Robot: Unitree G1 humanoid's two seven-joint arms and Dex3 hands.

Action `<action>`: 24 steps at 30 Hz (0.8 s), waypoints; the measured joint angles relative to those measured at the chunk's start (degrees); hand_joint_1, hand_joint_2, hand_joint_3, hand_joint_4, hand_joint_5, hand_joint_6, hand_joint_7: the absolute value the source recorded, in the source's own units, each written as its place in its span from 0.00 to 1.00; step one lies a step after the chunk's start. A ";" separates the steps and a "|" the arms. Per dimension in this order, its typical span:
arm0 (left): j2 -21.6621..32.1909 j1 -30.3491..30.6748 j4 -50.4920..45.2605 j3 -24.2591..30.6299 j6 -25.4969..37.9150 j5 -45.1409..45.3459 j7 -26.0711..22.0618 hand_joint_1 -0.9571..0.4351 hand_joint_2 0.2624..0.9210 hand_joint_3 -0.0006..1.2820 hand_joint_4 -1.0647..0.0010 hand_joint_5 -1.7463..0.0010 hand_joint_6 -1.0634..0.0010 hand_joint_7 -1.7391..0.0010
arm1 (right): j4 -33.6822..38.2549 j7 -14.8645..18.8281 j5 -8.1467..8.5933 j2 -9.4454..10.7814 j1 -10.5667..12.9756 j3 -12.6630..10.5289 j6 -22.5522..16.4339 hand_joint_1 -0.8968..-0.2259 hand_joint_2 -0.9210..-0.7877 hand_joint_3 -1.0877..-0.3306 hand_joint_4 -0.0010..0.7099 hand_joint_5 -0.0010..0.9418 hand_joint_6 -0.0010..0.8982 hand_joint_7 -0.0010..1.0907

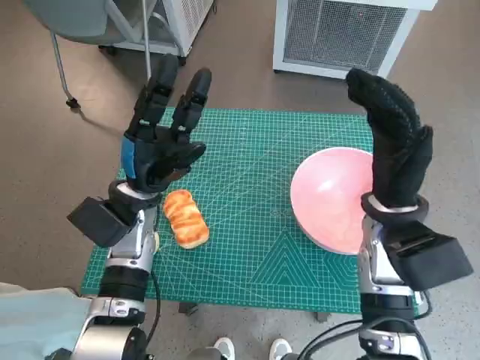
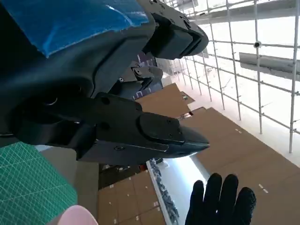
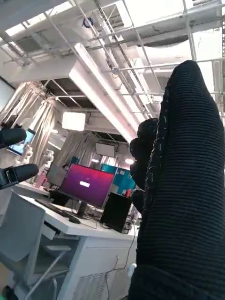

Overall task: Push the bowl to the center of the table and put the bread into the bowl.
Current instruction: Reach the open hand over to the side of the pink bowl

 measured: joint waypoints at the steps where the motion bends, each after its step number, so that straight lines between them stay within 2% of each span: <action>1: -0.01 0.01 0.00 0.00 0.05 -0.02 -0.04 0.54 1.00 0.06 0.72 1.00 0.67 1.00 | 0.00 0.01 0.07 -0.24 0.09 -0.10 0.05 0.57 0.00 0.37 0.42 0.01 0.00 0.60; 9: -0.07 0.02 0.01 0.02 0.63 -0.37 -0.30 0.53 1.00 0.06 0.73 1.00 0.67 1.00 | -0.26 0.02 0.27 -1.41 0.54 -0.98 0.28 0.57 0.00 0.38 0.42 0.01 0.00 0.59; 24: -0.71 0.02 0.02 0.03 1.36 -0.48 -0.34 0.52 1.00 0.06 0.72 1.00 0.67 1.00 | -0.45 -0.62 0.15 -0.69 1.18 -1.08 0.42 0.56 0.00 0.38 0.42 0.01 0.00 0.61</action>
